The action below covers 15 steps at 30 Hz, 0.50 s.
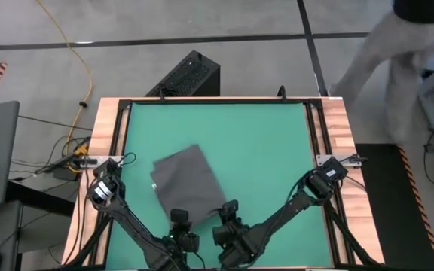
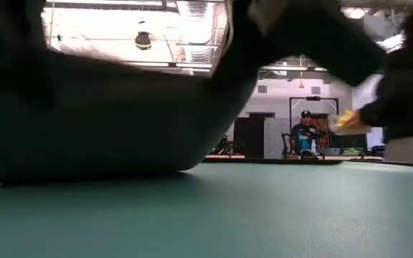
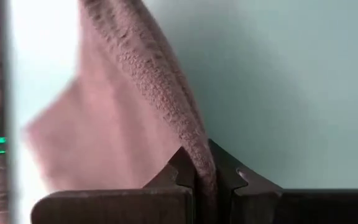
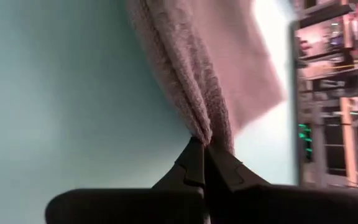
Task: Roll towel
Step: Roll the gray towel
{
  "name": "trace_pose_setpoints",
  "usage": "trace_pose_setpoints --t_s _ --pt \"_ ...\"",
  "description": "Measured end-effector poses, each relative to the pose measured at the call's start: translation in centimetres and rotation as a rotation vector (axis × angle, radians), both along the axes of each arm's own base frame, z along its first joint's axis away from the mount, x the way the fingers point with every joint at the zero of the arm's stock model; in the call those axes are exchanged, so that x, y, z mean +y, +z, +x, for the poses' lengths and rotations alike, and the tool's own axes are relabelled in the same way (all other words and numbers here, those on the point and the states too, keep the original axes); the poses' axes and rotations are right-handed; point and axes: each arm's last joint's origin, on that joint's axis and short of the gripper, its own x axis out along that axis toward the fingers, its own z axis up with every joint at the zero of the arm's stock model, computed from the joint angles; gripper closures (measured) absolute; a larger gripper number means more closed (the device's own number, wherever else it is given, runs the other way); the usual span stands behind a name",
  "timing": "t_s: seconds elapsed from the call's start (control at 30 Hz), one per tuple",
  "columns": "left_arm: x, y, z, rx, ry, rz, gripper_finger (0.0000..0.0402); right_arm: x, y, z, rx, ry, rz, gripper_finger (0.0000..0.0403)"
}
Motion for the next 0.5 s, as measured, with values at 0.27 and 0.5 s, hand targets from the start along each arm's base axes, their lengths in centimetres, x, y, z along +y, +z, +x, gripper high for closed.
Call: trace_pose_setpoints --t_s 0.27,0.5 --pt "0.7 7.6 0.5 -0.052 -0.116 0.149 0.0401 -0.4 7.9 -1.8 -0.039 -0.035 -0.186 0.039" --pt "4.3 15.1 -0.2 -0.277 -0.126 0.211 0.0401 -1.7 14.7 -3.3 -0.206 -0.017 -0.256 0.039"
